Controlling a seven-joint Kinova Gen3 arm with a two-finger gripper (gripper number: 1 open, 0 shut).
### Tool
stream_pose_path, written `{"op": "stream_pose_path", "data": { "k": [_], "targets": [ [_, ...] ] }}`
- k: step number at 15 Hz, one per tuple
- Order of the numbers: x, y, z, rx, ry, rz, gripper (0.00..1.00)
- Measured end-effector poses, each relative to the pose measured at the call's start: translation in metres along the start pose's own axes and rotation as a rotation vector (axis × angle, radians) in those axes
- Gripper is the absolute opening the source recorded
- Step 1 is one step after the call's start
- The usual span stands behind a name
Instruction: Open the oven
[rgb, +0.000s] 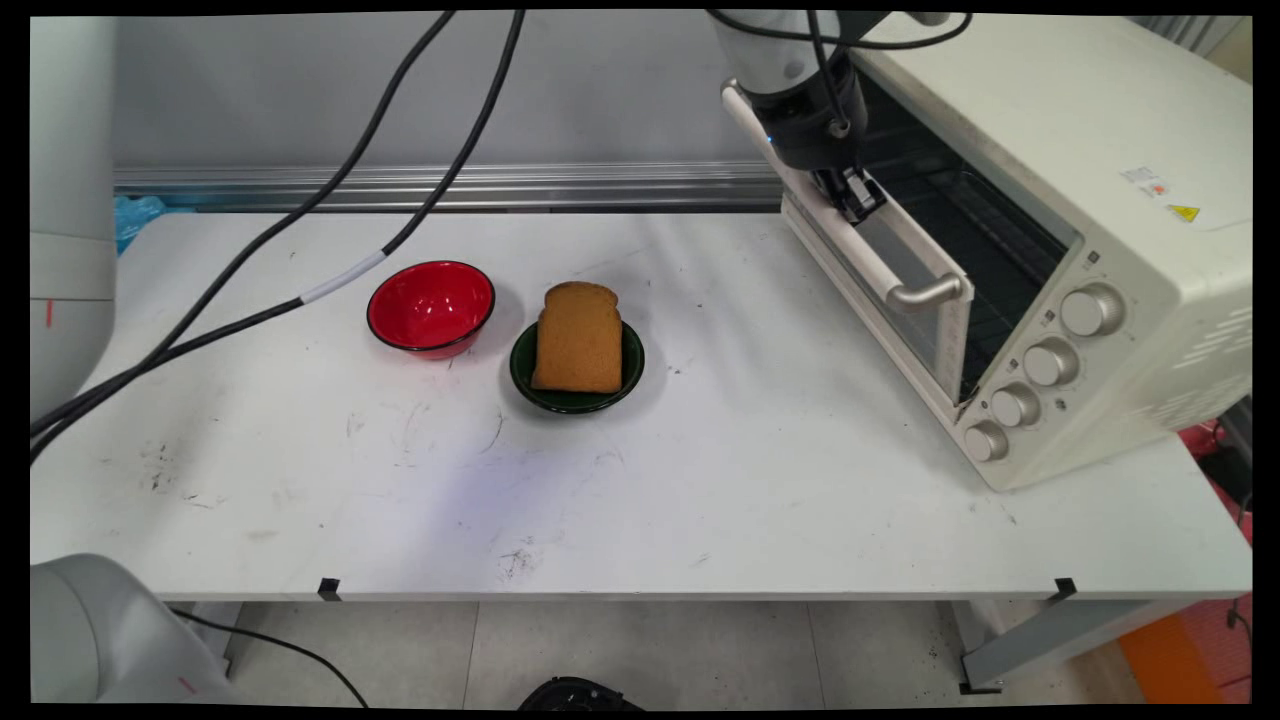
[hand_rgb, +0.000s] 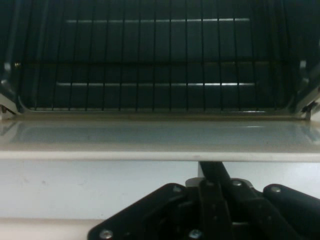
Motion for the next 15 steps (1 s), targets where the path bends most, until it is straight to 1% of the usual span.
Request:
{"op": "stream_pose_path", "data": {
  "k": [7, 15],
  "targets": [
    [-0.012, -0.005, 0.006, 0.003, 0.001, 0.034, 0.00],
    [-0.038, -0.012, 0.015, 0.000, 0.003, 0.051, 0.00]
  ]
}}
